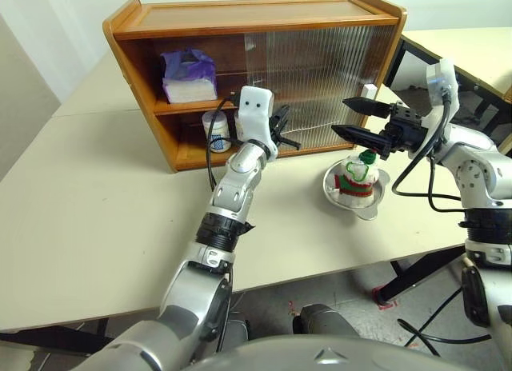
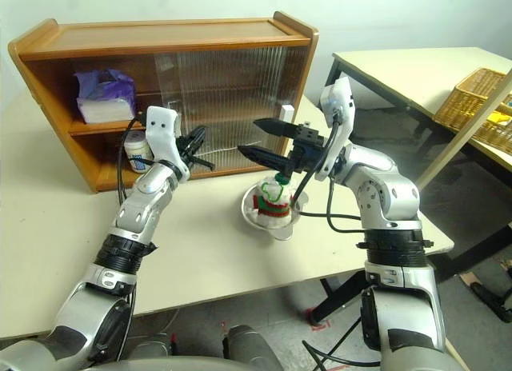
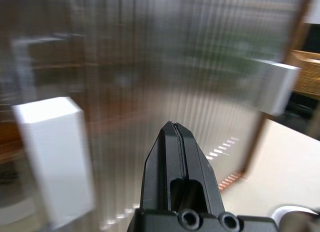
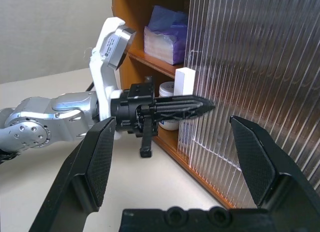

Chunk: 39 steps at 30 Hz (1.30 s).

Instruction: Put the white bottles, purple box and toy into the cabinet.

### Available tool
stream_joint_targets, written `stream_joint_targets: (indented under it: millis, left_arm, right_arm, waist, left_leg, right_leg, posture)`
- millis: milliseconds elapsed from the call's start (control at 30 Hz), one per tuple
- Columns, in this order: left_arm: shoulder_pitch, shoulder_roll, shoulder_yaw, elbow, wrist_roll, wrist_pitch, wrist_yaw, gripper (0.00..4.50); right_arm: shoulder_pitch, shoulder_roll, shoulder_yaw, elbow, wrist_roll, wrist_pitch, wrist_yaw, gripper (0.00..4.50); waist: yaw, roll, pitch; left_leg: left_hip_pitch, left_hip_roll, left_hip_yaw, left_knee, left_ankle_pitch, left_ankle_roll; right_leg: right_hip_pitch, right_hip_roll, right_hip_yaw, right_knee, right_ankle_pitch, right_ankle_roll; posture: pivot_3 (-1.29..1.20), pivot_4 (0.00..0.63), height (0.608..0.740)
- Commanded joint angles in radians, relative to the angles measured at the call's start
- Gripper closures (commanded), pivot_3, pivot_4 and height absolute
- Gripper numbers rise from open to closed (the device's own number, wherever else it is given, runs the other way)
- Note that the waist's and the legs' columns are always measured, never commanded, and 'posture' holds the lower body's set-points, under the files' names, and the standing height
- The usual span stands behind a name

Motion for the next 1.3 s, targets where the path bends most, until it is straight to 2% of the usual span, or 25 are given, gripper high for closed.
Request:
stream_joint_targets:
  millis: [33, 400, 800, 1300]
  left_arm:
    - [0.012, 0.003, 0.023, 0.009, 0.05, 0.004, 0.095, 4.47]
    - [0.039, -0.007, 0.081, -0.015, 0.025, 0.055, 0.173, 4.47]
    - [0.089, 0.011, 0.098, -0.141, 0.043, 0.096, 0.234, 4.47]
    - [0.167, 0.09, 0.211, -0.231, 0.038, 0.164, 0.291, 4.47]
  right_arm:
    - [0.0, -0.008, -0.004, -0.004, 0.004, 0.003, 0.005, 0.0]
    - [-0.012, -0.008, 0.002, 0.009, 0.001, 0.004, 0.017, 0.0]
    - [-0.023, -0.005, 0.007, 0.024, -0.005, -0.001, 0.029, 0.0]
    - [-0.043, 0.008, 0.021, 0.056, -0.014, -0.015, 0.048, 0.0]
  waist:
    - [-0.001, 0.0, 0.0]
    - [-0.004, 0.0, 0.0]
    - [-0.018, 0.0, 0.0]
    - [-0.014, 0.0, 0.0]
  left_leg:
    - [0.0, 0.0, 0.0, 0.0, 0.0, 0.0]
    - [0.001, 0.0, 0.0, 0.0, 0.0, 0.0]
    - [0.002, -0.001, 0.0, 0.0, 0.0, 0.0]
    - [0.007, -0.001, 0.0, -0.001, 0.0, 0.0]
  right_leg:
    - [0.0, 0.0, 0.0, 0.0, 0.0, 0.0]
    - [0.001, 0.0, 0.0, 0.0, 0.0, 0.0]
    - [0.001, 0.0, 0.0, 0.0, 0.0, 0.0]
    - [0.005, 0.0, 0.0, 0.0, 0.0, -0.001]
  posture:
    - [-0.16, 0.0, 0.74]
    - [-0.15, 0.0, 0.74]
    - [-0.14, 0.0, 0.74]
    - [-0.1, 0.0, 0.74]
